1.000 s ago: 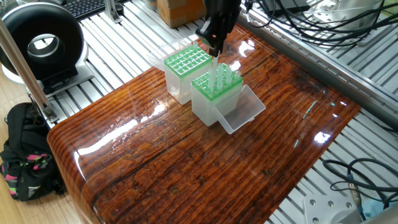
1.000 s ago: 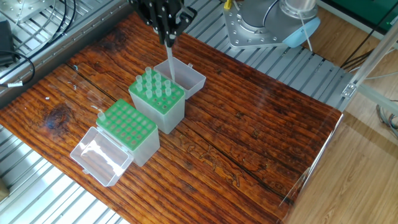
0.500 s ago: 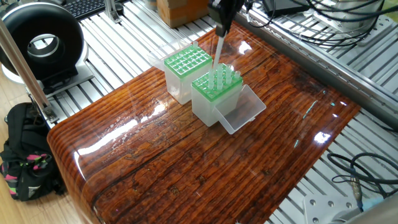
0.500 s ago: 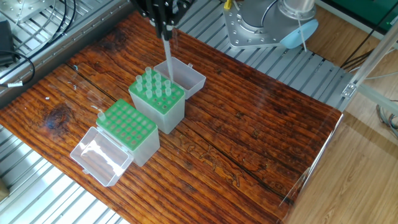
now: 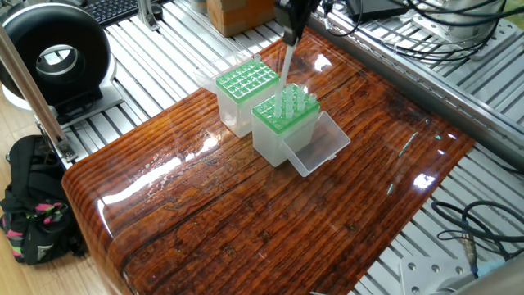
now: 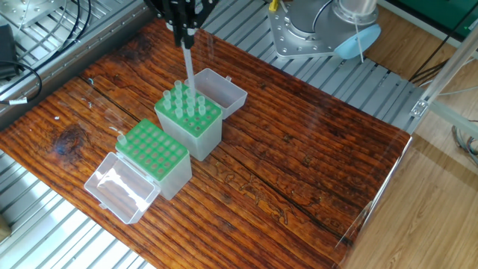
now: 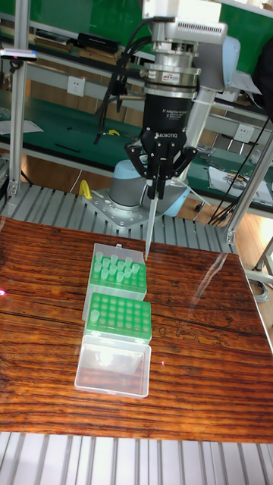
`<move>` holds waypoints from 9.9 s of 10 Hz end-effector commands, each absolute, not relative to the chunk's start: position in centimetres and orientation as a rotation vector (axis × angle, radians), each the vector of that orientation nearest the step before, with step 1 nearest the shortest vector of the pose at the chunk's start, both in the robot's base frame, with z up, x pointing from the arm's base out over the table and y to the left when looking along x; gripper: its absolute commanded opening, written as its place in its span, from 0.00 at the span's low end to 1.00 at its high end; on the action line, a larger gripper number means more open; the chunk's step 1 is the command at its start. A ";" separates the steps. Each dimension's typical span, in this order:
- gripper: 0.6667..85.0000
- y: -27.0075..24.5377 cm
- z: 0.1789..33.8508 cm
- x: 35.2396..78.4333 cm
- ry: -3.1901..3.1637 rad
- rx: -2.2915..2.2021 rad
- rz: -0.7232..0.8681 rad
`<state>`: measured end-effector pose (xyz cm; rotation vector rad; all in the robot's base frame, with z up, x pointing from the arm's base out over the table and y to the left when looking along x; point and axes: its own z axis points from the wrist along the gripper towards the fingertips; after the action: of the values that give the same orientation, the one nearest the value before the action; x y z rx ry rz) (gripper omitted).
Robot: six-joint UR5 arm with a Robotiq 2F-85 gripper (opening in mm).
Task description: Transfer all large pipette tips from one holder to another
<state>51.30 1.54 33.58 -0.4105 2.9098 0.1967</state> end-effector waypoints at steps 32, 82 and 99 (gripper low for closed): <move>0.02 -0.8 31.0 65.3 2.959 -0.554 0.071; 0.06 -1.2 27.3 65.0 3.006 -0.646 0.031; 0.29 -1.1 27.2 64.2 3.024 -0.694 0.045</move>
<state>64.24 -1.41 27.10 -0.6933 3.0288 0.0276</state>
